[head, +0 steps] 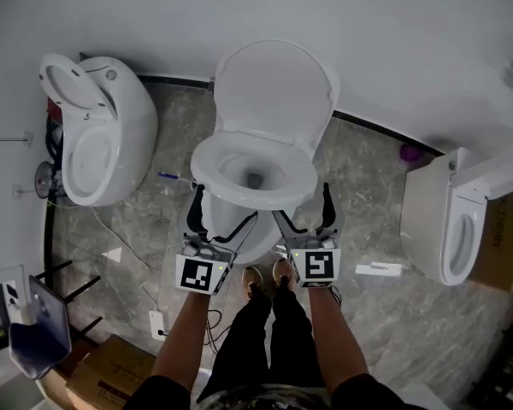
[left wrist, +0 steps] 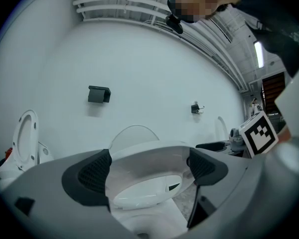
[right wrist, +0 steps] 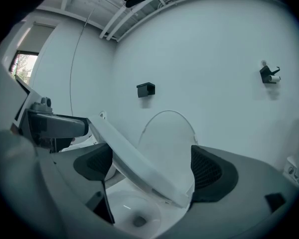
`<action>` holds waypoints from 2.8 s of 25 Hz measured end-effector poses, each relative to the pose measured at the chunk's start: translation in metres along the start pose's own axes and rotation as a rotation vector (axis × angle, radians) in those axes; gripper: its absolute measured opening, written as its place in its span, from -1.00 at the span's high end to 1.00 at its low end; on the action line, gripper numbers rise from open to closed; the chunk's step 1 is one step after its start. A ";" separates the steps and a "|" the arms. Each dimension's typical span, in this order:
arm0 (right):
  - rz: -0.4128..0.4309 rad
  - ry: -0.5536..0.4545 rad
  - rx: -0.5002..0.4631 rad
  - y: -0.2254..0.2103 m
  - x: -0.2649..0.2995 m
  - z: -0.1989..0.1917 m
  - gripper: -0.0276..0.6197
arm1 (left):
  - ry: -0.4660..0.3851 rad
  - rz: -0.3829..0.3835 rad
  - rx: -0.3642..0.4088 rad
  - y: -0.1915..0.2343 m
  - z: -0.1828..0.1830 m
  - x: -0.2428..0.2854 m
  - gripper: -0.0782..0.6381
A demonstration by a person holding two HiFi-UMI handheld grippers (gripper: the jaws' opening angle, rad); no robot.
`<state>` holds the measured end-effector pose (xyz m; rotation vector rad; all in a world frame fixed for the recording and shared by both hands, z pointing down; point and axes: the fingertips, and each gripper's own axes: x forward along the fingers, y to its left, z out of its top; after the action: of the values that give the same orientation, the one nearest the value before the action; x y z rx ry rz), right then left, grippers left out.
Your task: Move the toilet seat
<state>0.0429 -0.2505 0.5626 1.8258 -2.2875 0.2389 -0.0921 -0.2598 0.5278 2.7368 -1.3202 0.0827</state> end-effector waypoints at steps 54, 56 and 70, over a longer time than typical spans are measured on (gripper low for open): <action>-0.249 -0.079 0.028 -0.153 0.186 0.097 -0.56 | -0.029 0.001 0.076 0.070 0.047 0.260 -0.62; -0.250 -0.081 0.029 -0.157 0.191 0.097 -0.52 | -0.025 -0.004 0.081 0.072 0.047 0.268 -0.62; -0.236 -0.067 0.007 -0.178 0.216 0.100 -0.48 | -0.012 0.005 0.105 0.083 0.046 0.298 -0.62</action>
<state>0.1649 -0.5183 0.5218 2.1141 -2.0882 0.1504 0.0284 -0.5478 0.5157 2.8244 -1.3642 0.1400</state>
